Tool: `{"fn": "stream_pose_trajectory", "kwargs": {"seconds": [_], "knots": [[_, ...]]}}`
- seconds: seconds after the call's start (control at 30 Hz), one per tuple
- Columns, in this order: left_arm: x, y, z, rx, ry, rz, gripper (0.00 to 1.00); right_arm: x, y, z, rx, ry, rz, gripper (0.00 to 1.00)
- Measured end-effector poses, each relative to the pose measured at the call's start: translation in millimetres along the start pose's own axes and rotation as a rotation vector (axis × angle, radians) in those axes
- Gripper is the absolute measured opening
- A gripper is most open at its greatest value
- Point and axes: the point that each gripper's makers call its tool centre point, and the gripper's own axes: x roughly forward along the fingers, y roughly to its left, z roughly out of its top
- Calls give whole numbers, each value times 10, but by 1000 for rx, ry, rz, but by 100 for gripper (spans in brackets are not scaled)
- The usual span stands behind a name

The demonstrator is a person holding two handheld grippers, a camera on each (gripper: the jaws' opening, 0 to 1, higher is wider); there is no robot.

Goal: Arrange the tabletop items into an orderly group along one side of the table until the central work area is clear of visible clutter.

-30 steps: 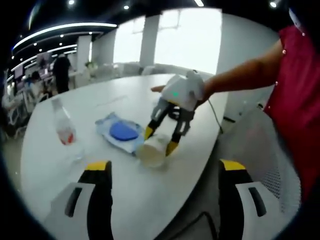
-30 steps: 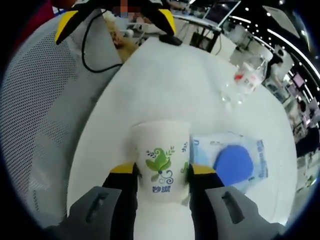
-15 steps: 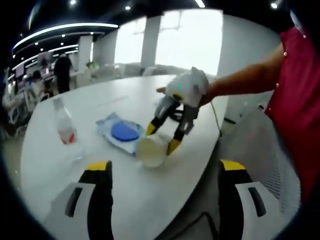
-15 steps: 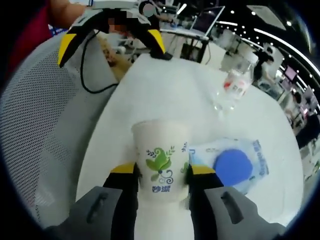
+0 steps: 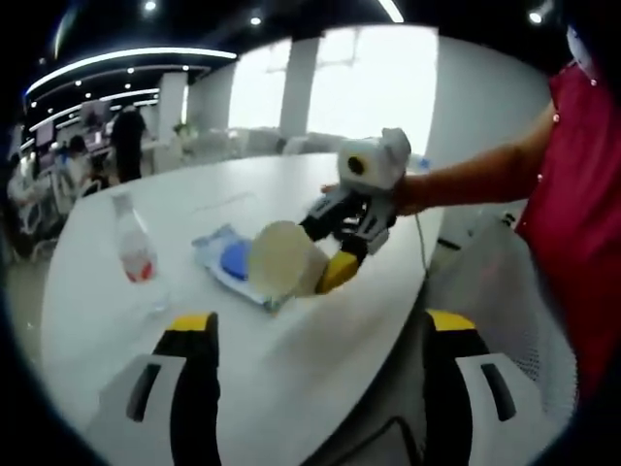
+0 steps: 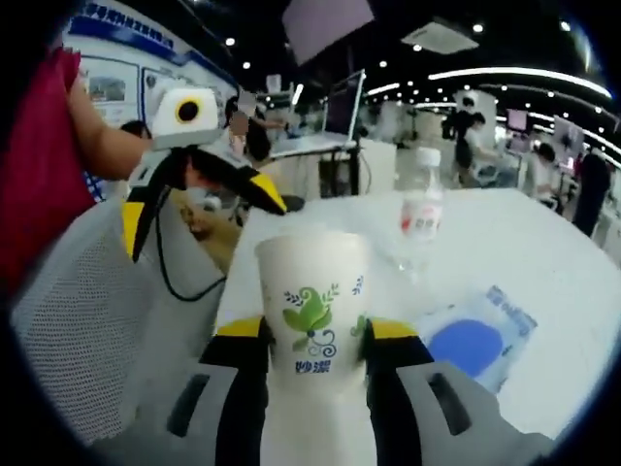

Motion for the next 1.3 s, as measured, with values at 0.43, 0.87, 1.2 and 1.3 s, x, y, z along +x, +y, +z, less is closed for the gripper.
{"fn": "stream_pose_trajectory", "kwargs": {"seconds": [0.43,0.87,1.2,1.3], "knots": [[-129,112,259,-87,-105,14,82,-91,72,534,136,-270,55,39],[-225,170,551,-200,-234,-6,81,-17,254,710,137,-357,124,39],[-294,146,844,-318,-373,-40,79,-5,372,900,194,-449,177,39],[-298,125,901,-324,-395,-46,77,-19,450,987,209,-480,211,39]]}}
